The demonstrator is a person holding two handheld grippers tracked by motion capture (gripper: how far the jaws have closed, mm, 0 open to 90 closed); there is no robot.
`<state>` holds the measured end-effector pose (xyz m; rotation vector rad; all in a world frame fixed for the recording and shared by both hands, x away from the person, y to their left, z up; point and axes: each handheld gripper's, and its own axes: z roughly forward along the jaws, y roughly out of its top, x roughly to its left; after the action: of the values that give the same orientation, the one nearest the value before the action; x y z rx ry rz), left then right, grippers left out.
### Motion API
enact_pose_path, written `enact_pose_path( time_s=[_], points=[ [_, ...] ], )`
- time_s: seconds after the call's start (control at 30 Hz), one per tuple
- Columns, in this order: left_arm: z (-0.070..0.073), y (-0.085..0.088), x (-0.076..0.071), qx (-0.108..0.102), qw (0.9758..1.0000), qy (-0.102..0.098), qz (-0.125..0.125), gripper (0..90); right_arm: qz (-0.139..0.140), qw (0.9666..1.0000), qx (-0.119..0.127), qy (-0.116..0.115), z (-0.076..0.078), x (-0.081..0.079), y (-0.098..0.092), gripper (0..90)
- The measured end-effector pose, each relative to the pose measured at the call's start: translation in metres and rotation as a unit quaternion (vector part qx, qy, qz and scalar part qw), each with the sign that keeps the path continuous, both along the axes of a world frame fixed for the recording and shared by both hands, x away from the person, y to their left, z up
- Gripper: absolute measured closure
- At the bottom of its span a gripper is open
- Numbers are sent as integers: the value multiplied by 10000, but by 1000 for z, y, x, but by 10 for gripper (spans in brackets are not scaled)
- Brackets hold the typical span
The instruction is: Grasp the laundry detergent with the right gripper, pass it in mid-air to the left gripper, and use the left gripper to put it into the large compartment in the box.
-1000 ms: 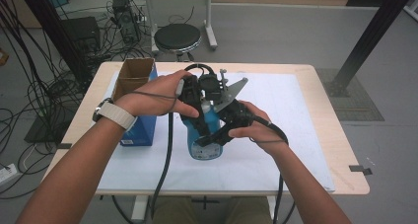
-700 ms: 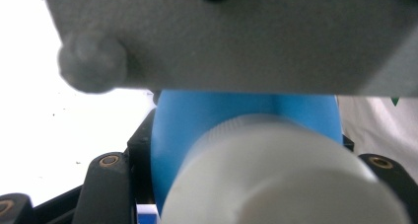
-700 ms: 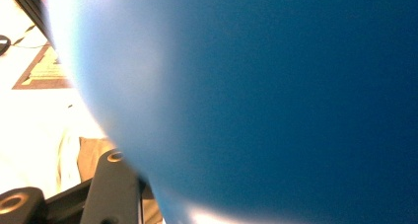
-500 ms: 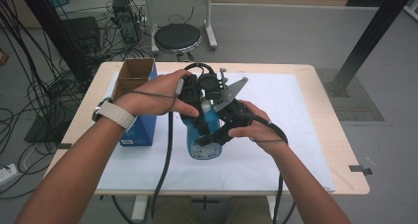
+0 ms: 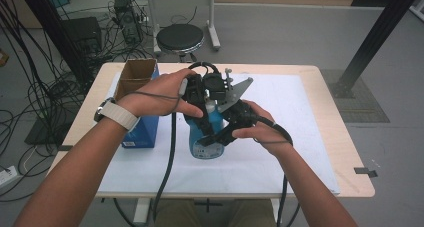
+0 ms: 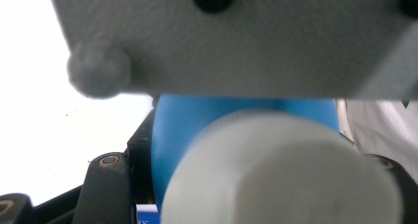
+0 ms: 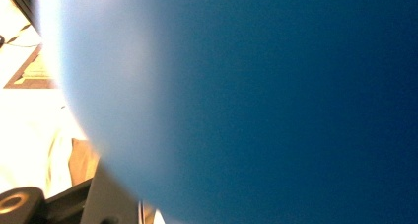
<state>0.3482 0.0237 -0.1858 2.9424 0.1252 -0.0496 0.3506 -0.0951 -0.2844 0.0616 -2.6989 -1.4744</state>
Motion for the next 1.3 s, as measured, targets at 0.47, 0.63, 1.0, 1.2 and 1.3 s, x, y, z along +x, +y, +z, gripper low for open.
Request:
enact_pose_path(
  time_s=[0.47, 0.63, 1.0, 1.2, 1.3],
  points=[
    [4, 1, 8, 263, 9992, -65, 289, 382, -648, 9952, -721, 135, 11, 2, -62, 80],
    [9, 3, 9, 424, 9974, -112, 563, 381, -746, 9883, -1329, 44, 13, 3, -80, 74],
    [23, 13, 18, 485, 9873, -200, 1498, 380, -925, 9625, -2549, -23, 17, 8, -114, 74],
    [32, 19, 25, 474, 9756, -220, 2131, 378, -1006, 9535, -2839, -49, 20, 9, -127, 75],
    [40, 23, 30, 487, 9677, -302, 2456, 372, -1059, 9503, -2927, -37, 20, 8, -135, 76]
  ],
)
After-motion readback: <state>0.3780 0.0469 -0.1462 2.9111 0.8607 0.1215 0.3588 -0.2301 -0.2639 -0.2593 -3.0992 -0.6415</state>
